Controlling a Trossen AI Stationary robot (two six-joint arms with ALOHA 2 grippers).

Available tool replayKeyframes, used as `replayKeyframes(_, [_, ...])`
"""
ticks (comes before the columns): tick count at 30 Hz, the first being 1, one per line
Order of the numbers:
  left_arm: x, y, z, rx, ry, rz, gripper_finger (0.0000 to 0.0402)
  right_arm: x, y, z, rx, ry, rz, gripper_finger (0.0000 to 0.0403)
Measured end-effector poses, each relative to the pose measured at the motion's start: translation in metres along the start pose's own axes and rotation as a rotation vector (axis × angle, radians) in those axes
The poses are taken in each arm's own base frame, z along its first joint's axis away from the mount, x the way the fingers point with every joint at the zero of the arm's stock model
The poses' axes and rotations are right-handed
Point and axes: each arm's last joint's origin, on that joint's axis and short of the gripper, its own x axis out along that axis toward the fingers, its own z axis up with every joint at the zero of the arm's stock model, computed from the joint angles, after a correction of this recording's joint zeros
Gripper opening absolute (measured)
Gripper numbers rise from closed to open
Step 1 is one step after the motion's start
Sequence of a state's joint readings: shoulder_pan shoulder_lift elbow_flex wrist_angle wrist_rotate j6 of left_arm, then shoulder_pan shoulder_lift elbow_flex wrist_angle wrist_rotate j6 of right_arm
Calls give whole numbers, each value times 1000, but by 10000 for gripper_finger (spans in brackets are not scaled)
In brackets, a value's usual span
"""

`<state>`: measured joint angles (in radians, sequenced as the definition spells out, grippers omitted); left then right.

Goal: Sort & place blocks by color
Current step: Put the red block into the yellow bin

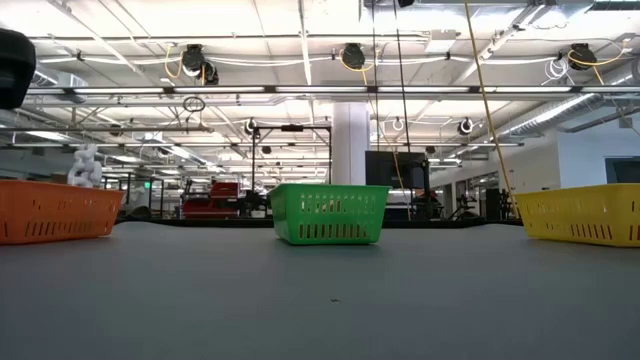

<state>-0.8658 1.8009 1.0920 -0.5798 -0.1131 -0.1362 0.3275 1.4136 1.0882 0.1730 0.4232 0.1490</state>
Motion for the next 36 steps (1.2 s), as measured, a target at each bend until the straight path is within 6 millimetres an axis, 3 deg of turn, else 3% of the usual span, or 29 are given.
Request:
replayKeyframes(6, [1, 13, 2, -57, -5, 15, 127, 0, 0, 0, -3, 0, 0, 274])
replayKeyframes(10, [-3, 33, 10, -109, -40, 141, 127, 0, 0, 0, -14, 2, 0, 274])
replayKeyframes(19, [-45, 95, 29, -237, -240, 359, 127, -10, 17, -18, -116, 147, 50, 274])
replayKeyframes(27, [-77, 129, 33, -154, -319, 740, 127, -16, 26, -28, 198, 194, -54, 274])
replayKeyframes(32, [-86, 141, 42, -80, -338, 926, 127, -15, 35, -30, 364, -23, -3, 274])
replayKeyframes(36, [-90, 150, 44, -94, -357, 968, 127, -20, 30, -46, 446, -145, 71, 274])
